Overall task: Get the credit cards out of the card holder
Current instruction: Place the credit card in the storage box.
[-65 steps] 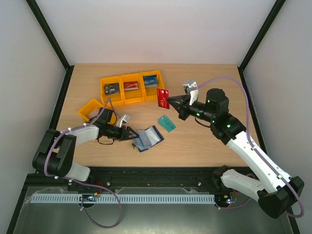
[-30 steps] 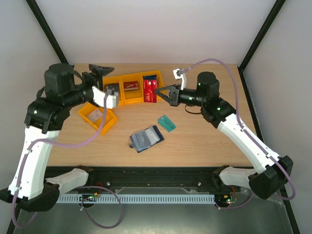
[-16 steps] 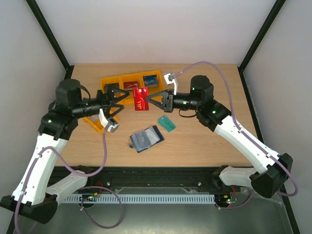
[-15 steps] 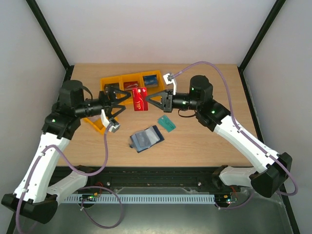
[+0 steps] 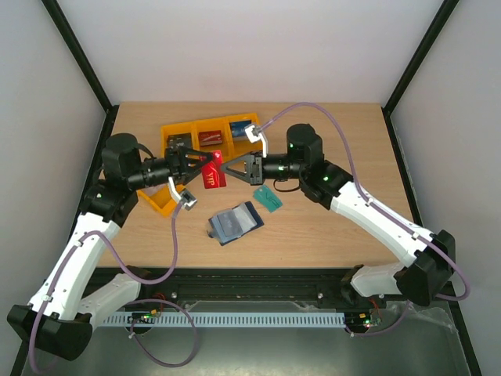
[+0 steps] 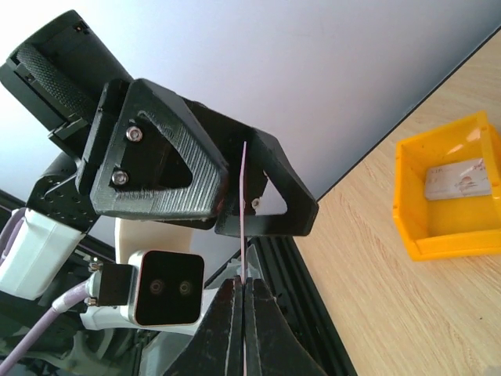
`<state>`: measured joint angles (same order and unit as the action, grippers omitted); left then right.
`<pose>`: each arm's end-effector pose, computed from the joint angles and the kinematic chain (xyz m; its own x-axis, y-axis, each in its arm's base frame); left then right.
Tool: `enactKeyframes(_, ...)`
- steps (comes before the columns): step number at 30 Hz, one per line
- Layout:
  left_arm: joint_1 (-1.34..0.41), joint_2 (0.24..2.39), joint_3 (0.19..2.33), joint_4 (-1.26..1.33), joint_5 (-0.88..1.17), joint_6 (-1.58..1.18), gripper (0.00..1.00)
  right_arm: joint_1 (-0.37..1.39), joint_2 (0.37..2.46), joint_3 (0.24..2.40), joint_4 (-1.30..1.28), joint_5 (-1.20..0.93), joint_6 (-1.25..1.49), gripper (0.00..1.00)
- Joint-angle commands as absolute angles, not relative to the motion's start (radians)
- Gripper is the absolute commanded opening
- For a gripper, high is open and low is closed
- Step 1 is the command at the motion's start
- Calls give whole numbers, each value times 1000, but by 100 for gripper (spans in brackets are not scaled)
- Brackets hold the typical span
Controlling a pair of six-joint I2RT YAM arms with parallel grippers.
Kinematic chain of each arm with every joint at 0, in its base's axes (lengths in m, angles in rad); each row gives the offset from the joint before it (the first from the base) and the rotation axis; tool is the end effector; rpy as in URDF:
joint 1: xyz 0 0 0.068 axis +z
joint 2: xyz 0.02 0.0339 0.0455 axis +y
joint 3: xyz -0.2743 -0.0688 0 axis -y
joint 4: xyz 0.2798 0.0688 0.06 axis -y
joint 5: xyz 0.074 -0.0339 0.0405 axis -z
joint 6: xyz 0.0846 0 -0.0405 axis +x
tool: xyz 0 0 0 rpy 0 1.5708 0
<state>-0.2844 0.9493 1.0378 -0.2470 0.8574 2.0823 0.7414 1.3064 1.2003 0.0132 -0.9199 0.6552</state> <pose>0.2330 -0.1348 0.4006 0.8592 0.3434 0.3793 -0.3086 -0.2435 0.9195 0.2183 0.2911 0.3967 -0.6595 -0.1033 -0.7445 -0.7460 -0.0317 0.6652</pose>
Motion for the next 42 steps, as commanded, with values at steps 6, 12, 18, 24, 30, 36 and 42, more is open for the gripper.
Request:
enactKeyframes(6,-269,923,996,-238,888,2605,2,755,1323,1218,56,-884,655,2)
enactKeyframes(12,-246,887,925,-296,714,2503,2,733,1302,1232,-171,-550,584,57)
enactKeyframes(18,-282,1074,924,-143,51,1993,2,629,1202,1177,-319,-214,522,99)
enactKeyframes(24,-313,1520,1391,-619,-192,1443,2,536,1137,1116,-344,-158,451,99)
enactKeyframes(30,-314,1810,1640,-629,-168,1211,2,451,1166,1094,-346,-172,401,99)
enactKeyframes(36,-314,2072,1887,-635,-152,1128,2,388,1212,1069,-327,-211,391,99)
enactKeyframes(42,-318,2207,1956,-584,-226,1116,2,358,1264,1065,-328,-234,376,99)
